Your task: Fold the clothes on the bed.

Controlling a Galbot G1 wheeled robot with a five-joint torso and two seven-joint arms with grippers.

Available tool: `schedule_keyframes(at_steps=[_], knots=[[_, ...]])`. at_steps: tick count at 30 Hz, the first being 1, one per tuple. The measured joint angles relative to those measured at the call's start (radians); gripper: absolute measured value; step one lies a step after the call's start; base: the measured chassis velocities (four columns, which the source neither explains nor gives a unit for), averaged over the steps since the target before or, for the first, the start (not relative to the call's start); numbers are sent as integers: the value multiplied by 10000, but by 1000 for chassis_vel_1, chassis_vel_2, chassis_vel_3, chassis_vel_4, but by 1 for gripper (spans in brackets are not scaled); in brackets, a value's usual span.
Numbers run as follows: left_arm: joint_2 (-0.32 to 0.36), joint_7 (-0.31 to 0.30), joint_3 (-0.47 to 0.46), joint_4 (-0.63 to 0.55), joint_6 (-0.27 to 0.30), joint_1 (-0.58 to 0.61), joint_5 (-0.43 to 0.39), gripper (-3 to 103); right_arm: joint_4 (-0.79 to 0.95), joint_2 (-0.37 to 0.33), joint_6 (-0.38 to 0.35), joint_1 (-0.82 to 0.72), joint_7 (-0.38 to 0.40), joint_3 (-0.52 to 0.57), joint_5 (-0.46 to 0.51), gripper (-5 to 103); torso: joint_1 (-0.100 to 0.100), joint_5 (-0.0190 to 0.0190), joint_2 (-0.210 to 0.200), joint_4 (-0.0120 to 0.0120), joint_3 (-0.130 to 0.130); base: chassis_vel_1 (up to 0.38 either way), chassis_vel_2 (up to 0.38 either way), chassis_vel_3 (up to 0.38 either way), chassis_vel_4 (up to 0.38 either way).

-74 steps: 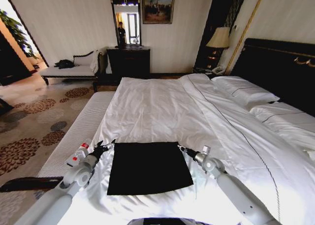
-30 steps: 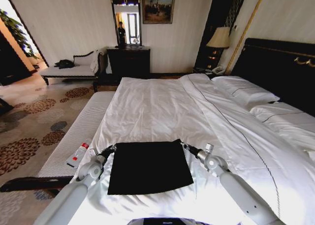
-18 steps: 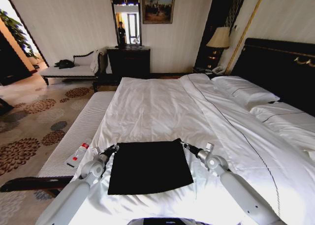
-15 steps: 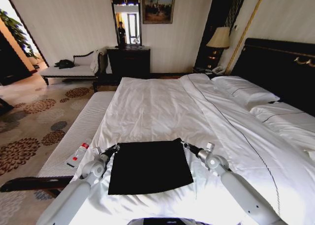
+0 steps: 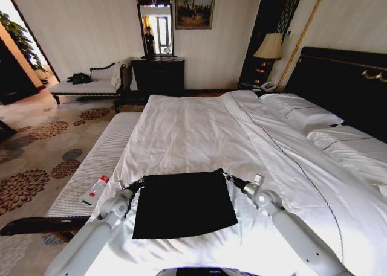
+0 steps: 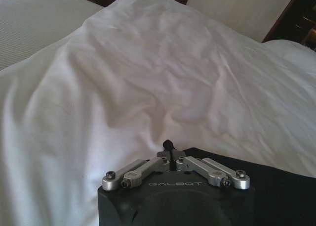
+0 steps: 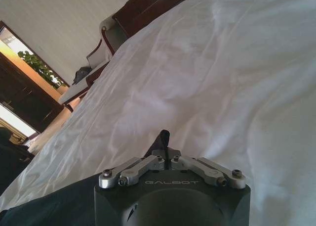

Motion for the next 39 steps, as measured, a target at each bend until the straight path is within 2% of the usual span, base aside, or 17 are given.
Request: schedule_keyframes(at_steps=[10, 17, 27, 30, 32, 35, 37, 39], knots=[[190, -6, -215, -517, -86, 132, -18, 0, 477, -6, -3, -210, 208, 296, 32, 1, 0, 0, 0, -1, 0, 0, 0, 0, 0], [676, -22, -740, -1945, -278, 333, -384, 0, 2034, -366, -20, -367, 822, 917, 661, 1, 0, -2, 0, 0, -1, 0, 0, 0, 0], [1416, -176, -1450, -3482, -502, 317, -909, 0, 3622, -704, 14, -978, 1333, 1906, 823, 1, -1, 0, 0, -2, -1, 0, 0, 0, 0], [1785, -134, -1957, -4071, -638, 319, -1248, 0, 4481, -793, 42, -1338, 1673, 2446, 930, 1, 0, 1, 0, -1, -1, 0, 0, 0, 0], [1836, -134, -2071, -4184, -648, 330, -1342, 0, 4648, -813, 42, -1388, 1775, 2541, 993, 1, 0, 0, 0, -1, -1, 0, 0, 0, 0], [2021, -210, -2768, -4786, -731, 413, -2023, 0, 5768, -983, 41, -1694, 2259, 3112, 1334, 1, 0, -1, 0, 1, -1, 0, 0, 0, 0], [2034, -232, -2846, -4854, -739, 427, -2100, 0, 5869, -1000, 37, -1721, 2305, 3164, 1359, 1, 0, -1, 0, 0, -1, 0, 0, 0, 0], [2110, -345, -3426, -5302, -768, 593, -2513, 0, 6718, -1134, -51, -1913, 2695, 3612, 1606, 1, 0, -1, -1, -1, -1, 0, 0, 0, 0]])
